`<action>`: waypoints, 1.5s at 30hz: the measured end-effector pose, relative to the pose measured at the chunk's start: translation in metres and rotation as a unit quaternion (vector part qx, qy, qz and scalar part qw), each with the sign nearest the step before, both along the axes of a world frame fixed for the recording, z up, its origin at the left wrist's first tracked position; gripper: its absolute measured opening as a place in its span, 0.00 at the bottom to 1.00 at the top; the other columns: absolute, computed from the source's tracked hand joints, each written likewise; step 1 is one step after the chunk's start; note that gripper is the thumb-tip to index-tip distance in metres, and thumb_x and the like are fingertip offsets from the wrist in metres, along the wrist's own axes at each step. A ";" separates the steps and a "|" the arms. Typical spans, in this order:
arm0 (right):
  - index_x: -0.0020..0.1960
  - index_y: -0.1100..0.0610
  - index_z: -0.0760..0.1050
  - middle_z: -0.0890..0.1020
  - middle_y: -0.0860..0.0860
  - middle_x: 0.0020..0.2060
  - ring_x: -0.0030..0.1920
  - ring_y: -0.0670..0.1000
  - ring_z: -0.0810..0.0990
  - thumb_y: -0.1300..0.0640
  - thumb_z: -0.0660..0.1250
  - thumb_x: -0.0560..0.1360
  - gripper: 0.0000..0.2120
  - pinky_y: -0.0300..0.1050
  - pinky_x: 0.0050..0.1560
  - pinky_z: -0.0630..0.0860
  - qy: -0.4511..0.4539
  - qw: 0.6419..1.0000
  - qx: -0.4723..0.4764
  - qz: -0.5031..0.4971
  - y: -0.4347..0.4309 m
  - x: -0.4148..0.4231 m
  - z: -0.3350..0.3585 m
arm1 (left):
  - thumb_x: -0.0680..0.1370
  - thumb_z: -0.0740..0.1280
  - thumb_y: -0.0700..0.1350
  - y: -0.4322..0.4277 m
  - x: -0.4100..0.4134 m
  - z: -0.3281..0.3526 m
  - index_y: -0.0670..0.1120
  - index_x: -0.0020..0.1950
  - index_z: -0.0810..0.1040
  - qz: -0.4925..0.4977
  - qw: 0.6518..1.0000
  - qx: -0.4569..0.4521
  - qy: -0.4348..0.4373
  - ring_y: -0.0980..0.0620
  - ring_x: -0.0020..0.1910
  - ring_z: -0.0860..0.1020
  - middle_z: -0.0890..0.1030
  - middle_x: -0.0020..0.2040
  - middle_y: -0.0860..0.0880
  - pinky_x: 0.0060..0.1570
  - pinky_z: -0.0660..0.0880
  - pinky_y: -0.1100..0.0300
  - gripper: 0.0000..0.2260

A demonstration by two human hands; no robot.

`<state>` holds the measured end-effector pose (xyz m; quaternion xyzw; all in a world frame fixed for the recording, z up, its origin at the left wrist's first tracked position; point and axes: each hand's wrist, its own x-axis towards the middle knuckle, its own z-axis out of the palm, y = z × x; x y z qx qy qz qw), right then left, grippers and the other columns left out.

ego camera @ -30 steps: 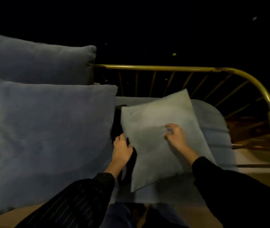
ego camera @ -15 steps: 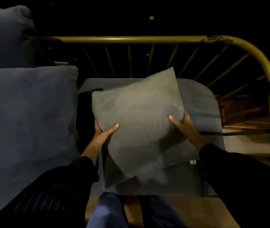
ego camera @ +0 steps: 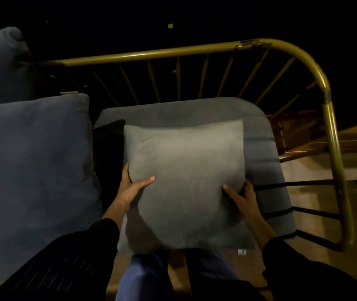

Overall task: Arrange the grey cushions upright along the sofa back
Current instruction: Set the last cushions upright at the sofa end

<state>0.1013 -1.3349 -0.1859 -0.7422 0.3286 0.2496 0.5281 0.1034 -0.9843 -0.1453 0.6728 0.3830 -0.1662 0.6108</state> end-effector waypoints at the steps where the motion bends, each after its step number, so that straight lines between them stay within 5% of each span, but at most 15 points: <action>1: 0.73 0.44 0.63 0.69 0.54 0.71 0.71 0.59 0.69 0.26 0.75 0.51 0.55 0.63 0.69 0.69 0.005 1.000 0.005 0.001 -0.002 -0.014 0.003 | 0.58 0.83 0.52 -0.001 -0.007 -0.001 0.57 0.79 0.56 -0.007 1.000 0.001 0.005 0.44 0.69 0.72 0.71 0.72 0.46 0.70 0.70 0.43 0.55; 3: 0.74 0.45 0.61 0.67 0.53 0.73 0.72 0.58 0.67 0.26 0.75 0.50 0.57 0.63 0.70 0.68 0.009 1.000 0.009 0.006 -0.002 -0.034 0.009 | 0.54 0.84 0.55 -0.004 -0.018 -0.004 0.59 0.79 0.56 -0.013 1.000 0.003 0.012 0.44 0.69 0.72 0.72 0.72 0.47 0.70 0.71 0.43 0.58; 8: 0.75 0.49 0.62 0.67 0.57 0.72 0.72 0.59 0.67 0.27 0.75 0.49 0.59 0.62 0.70 0.68 -0.005 1.000 -0.007 0.023 -0.002 -0.033 0.000 | 0.69 0.79 0.40 -0.010 -0.033 -0.006 0.53 0.81 0.54 0.008 1.000 0.023 0.012 0.47 0.69 0.72 0.71 0.73 0.45 0.72 0.69 0.48 0.48; 15: 0.76 0.54 0.60 0.67 0.58 0.72 0.70 0.61 0.69 0.47 0.77 0.67 0.44 0.61 0.69 0.69 0.022 0.998 -0.019 0.053 -0.007 -0.037 0.012 | 0.66 0.82 0.43 -0.006 -0.048 -0.005 0.54 0.80 0.55 -0.001 0.999 0.035 0.038 0.43 0.69 0.72 0.72 0.70 0.46 0.70 0.70 0.47 0.50; 21: 0.73 0.60 0.64 0.69 0.63 0.70 0.69 0.65 0.69 0.48 0.77 0.67 0.41 0.60 0.69 0.69 0.050 0.985 -0.107 0.125 0.012 -0.013 0.025 | 0.67 0.78 0.54 -0.003 -0.050 0.004 0.52 0.81 0.51 -0.078 0.990 0.081 0.079 0.38 0.72 0.69 0.69 0.74 0.40 0.71 0.68 0.49 0.50; 24: 0.68 0.67 0.67 0.71 0.66 0.65 0.65 0.66 0.70 0.60 0.70 0.73 0.27 0.52 0.62 0.68 0.002 0.960 -0.225 0.166 0.057 0.003 0.059 | 0.75 0.73 0.43 -0.003 -0.038 0.032 0.41 0.77 0.63 -0.126 0.972 0.199 0.026 0.35 0.68 0.73 0.72 0.70 0.35 0.68 0.69 0.52 0.33; 27: 0.71 0.65 0.65 0.70 0.66 0.65 0.66 0.67 0.69 0.64 0.67 0.73 0.27 0.53 0.66 0.65 -0.095 0.935 -0.254 0.228 0.129 0.018 0.085 | 0.76 0.69 0.34 0.020 -0.029 0.071 0.38 0.72 0.72 -0.133 0.953 0.254 -0.098 0.38 0.66 0.75 0.76 0.67 0.36 0.67 0.70 0.53 0.23; 32: 0.73 0.61 0.65 0.70 0.62 0.68 0.68 0.63 0.72 0.54 0.71 0.73 0.31 0.54 0.69 0.69 -0.164 0.924 -0.065 0.339 0.290 0.039 0.109 | 0.71 0.67 0.32 0.128 -0.042 0.136 0.38 0.60 0.80 -0.047 0.865 0.450 -0.215 0.39 0.58 0.75 0.80 0.55 0.37 0.61 0.68 0.56 0.17; 36: 0.76 0.54 0.60 0.70 0.49 0.69 0.69 0.51 0.70 0.38 0.79 0.61 0.51 0.52 0.71 0.68 -0.123 0.933 0.104 0.322 0.395 0.042 0.119 | 0.72 0.69 0.40 0.242 -0.074 0.159 0.36 0.64 0.75 0.020 0.806 0.565 -0.176 0.35 0.62 0.70 0.74 0.61 0.33 0.65 0.68 0.44 0.21; 39: 0.76 0.46 0.55 0.72 0.50 0.70 0.68 0.53 0.74 0.33 0.81 0.48 0.64 0.55 0.68 0.73 -0.100 0.951 0.164 0.240 0.430 0.041 0.098 | 0.72 0.74 0.54 0.308 -0.098 0.159 0.39 0.75 0.64 0.037 0.833 0.550 -0.051 0.29 0.70 0.65 0.65 0.72 0.31 0.70 0.62 0.37 0.38; 42: 0.75 0.52 0.58 0.76 0.49 0.65 0.64 0.52 0.78 0.46 0.84 0.57 0.54 0.53 0.66 0.75 -0.057 0.951 0.245 0.182 0.439 0.035 0.083 | 0.67 0.75 0.64 0.342 -0.111 0.157 0.52 0.81 0.49 0.040 0.887 0.459 0.026 0.36 0.79 0.54 0.53 0.80 0.36 0.73 0.51 0.32 0.52; 45: 0.73 0.51 0.64 0.79 0.49 0.65 0.62 0.51 0.80 0.43 0.84 0.54 0.53 0.54 0.66 0.75 -0.030 0.946 0.285 0.155 0.441 0.031 0.070 | 0.63 0.76 0.68 0.359 -0.109 0.157 0.66 0.78 0.41 0.029 0.915 0.400 0.037 0.38 0.81 0.45 0.44 0.81 0.40 0.72 0.47 0.29 0.56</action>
